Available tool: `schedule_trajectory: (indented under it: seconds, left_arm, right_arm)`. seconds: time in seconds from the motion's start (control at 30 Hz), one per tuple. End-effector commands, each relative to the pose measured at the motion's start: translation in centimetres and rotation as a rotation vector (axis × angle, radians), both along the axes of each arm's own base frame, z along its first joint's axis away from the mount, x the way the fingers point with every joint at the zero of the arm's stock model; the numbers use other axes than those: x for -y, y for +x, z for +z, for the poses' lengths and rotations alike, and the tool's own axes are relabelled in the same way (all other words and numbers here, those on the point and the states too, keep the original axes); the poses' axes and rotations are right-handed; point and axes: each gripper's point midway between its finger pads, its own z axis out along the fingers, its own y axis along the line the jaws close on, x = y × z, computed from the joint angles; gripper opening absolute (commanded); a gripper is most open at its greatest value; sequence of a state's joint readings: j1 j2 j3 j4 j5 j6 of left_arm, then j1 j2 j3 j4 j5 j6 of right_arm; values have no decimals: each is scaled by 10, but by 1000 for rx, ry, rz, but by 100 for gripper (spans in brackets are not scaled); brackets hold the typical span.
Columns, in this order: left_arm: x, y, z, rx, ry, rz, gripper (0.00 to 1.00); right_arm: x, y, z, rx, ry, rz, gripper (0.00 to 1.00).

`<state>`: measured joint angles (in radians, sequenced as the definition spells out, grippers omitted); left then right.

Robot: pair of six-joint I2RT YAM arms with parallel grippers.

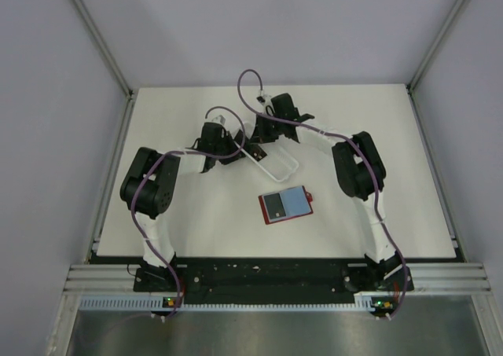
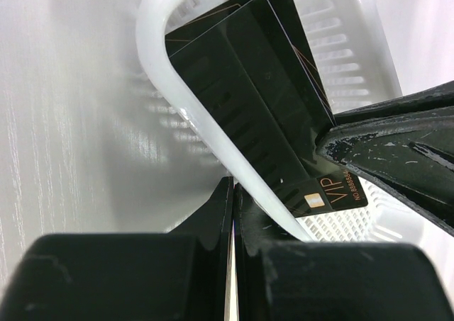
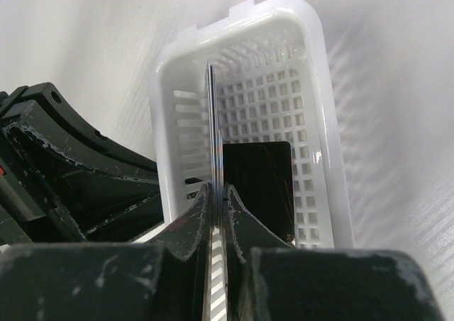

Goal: Put the credit cards into the card holder
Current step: Pick up the credit card from the storage box.

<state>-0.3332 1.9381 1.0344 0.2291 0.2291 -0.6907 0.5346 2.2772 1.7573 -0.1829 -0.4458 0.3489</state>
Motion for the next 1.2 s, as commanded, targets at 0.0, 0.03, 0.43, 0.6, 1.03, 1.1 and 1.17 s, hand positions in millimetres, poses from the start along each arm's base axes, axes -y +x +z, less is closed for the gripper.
schedule_trajectory:
  seconds: [0.0,0.03,0.43,0.6,1.03,1.1,1.17]
  left_arm:
    - [3,11,9,37,-19,-3,0]
    - [4,11,10,41,-19,-6,0]
    - [5,11,13,45,-20,-13,0]
    - [4,9,21,64,-24,-17,0]
    - [9,10,88,216,-89,-62,30]
    - [11,11,100,247,-100,-71,35]
    - [12,13,110,271,-107,-73,40]
  right_arm:
    - [0,3,37,88,5,-14,0]
    - [2,3,38,95,-1,-18,0]
    - [18,5,43,148,-69,-54,0]
    - [23,7,54,162,-32,-78,0]
    - [41,11,74,103,196,-106,0]
    - [43,11,76,92,231,-100,0]
    - [44,10,81,83,272,-91,0]
